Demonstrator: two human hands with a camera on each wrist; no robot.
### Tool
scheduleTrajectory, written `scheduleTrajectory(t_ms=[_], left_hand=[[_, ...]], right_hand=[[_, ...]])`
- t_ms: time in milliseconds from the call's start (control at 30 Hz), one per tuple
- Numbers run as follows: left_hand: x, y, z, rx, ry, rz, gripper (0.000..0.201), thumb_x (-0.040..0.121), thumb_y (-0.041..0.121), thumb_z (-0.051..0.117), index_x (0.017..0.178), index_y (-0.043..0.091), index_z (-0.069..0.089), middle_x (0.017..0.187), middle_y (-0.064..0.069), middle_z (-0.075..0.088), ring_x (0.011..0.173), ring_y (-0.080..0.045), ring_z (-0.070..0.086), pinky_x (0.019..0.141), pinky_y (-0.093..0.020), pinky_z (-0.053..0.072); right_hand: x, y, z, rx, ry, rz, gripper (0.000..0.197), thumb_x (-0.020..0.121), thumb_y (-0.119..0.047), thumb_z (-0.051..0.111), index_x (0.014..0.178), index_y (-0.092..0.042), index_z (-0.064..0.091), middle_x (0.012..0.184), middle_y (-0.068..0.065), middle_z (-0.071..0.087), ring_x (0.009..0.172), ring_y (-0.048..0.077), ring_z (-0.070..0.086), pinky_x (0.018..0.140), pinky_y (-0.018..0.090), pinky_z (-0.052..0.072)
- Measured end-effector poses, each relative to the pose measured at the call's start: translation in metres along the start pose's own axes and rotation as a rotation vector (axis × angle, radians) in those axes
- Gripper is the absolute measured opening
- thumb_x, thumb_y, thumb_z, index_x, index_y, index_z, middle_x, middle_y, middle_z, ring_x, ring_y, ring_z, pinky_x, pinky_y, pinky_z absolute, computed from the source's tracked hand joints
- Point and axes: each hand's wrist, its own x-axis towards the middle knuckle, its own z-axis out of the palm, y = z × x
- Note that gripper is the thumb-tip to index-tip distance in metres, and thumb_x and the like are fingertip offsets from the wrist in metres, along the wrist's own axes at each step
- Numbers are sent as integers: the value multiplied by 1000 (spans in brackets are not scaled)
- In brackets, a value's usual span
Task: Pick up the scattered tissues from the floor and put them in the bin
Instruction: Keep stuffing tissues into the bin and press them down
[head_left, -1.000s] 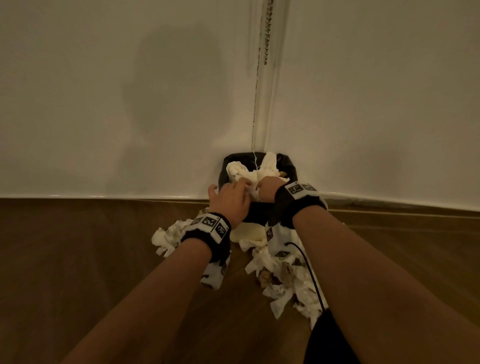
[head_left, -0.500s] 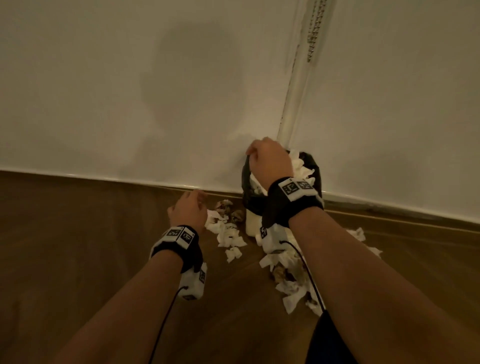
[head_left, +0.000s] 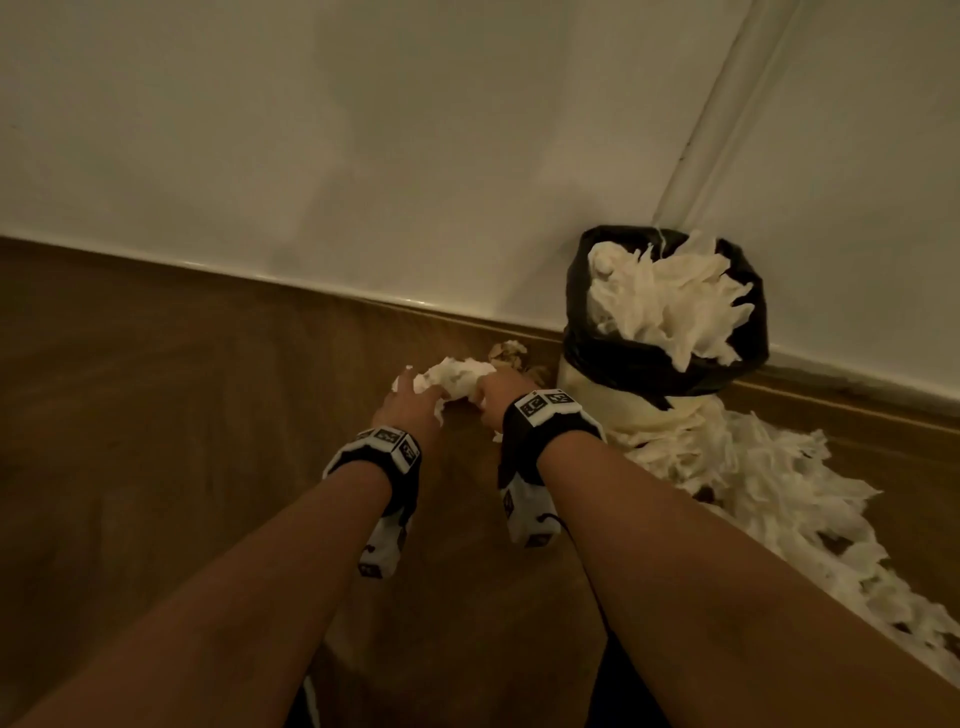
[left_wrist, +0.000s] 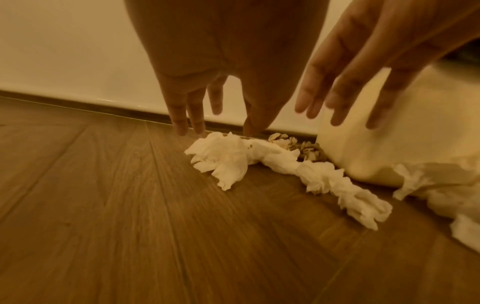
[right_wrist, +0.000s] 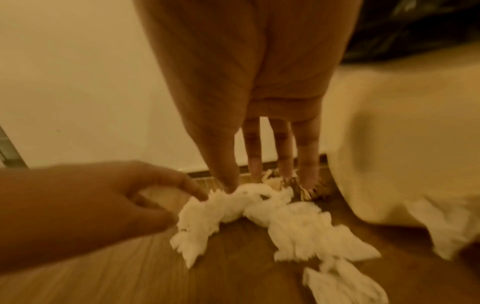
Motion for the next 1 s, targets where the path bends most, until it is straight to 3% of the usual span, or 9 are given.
scheduleTrajectory(t_ms=[100, 200, 300, 400, 533, 700, 833, 900, 1000], left_hand=[[6, -8, 4, 61, -37, 24, 50, 92, 25, 49, 139, 38, 36, 157, -3, -2, 133, -36, 30, 105, -44, 38], [13, -19, 8, 133, -130, 31, 54, 94, 24, 47, 142, 42, 29, 158, 0, -8, 140, -34, 17, 110, -46, 30], [14, -27, 16, 193, -220, 63, 49, 96, 27, 44, 142, 36, 32, 156, -4, 12, 139, -31, 22, 110, -46, 30], [8, -30, 24, 235, -226, 58, 42, 95, 28, 42, 137, 26, 42, 140, -7, 37, 125, -28, 41, 97, -41, 40], [-1, -32, 33, 244, -172, 33, 37, 94, 29, 45, 131, 24, 49, 130, -4, 43, 117, -24, 46, 91, -37, 43], [-7, -28, 39, 302, 90, 77, 52, 82, 34, 66, 129, 32, 44, 146, -8, 17, 134, -31, 24, 107, -45, 33], [7, -32, 37, 299, -104, 131, 78, 85, 23, 64, 140, 50, 16, 156, 2, -12, 142, -37, 8, 110, -55, 23], [12, -33, 37, 266, -191, 158, 74, 87, 12, 57, 140, 49, 21, 157, 2, -1, 139, -34, 20, 108, -50, 31], [11, -31, 38, 268, -186, 153, 56, 89, 16, 53, 138, 36, 36, 145, -6, 29, 128, -31, 37, 103, -41, 39]], right_hand=[[7, 17, 30, 0, 6, -5, 64, 90, -32, 51, 148, -29, 23, 156, 7, 14, 140, 34, 23, 114, 44, 27], [4, 28, 46, 37, -7, 28, 58, 96, -43, 37, 149, -28, 19, 156, 9, 10, 141, 34, 19, 114, 43, 23], [2, 36, 55, -14, -55, -26, 52, 97, -30, 38, 146, -33, 22, 156, 7, 1, 141, 40, 6, 112, 52, 18], [-1, 39, 56, -44, -42, -26, 48, 96, -13, 39, 141, -28, 34, 152, 11, 13, 136, 45, 16, 110, 51, 24], [-6, 42, 58, -39, -29, -11, 44, 96, -13, 44, 139, -21, 38, 153, 15, 11, 136, 44, 18, 109, 48, 27], [-4, 44, 66, 11, 35, 12, 56, 91, -27, 53, 141, -37, 29, 154, 7, 0, 139, 43, 1, 106, 58, 28], [5, 43, 74, 44, -15, 19, 49, 93, -22, 52, 139, -31, 39, 152, 13, 15, 138, 43, 15, 110, 54, 24], [10, 43, 73, -41, -53, 11, 50, 91, -22, 57, 138, -25, 41, 152, 14, 14, 137, 44, 15, 110, 51, 23], [14, 42, 72, -73, -83, 15, 43, 94, -25, 52, 135, -16, 45, 154, 16, 13, 137, 43, 20, 113, 47, 25]])
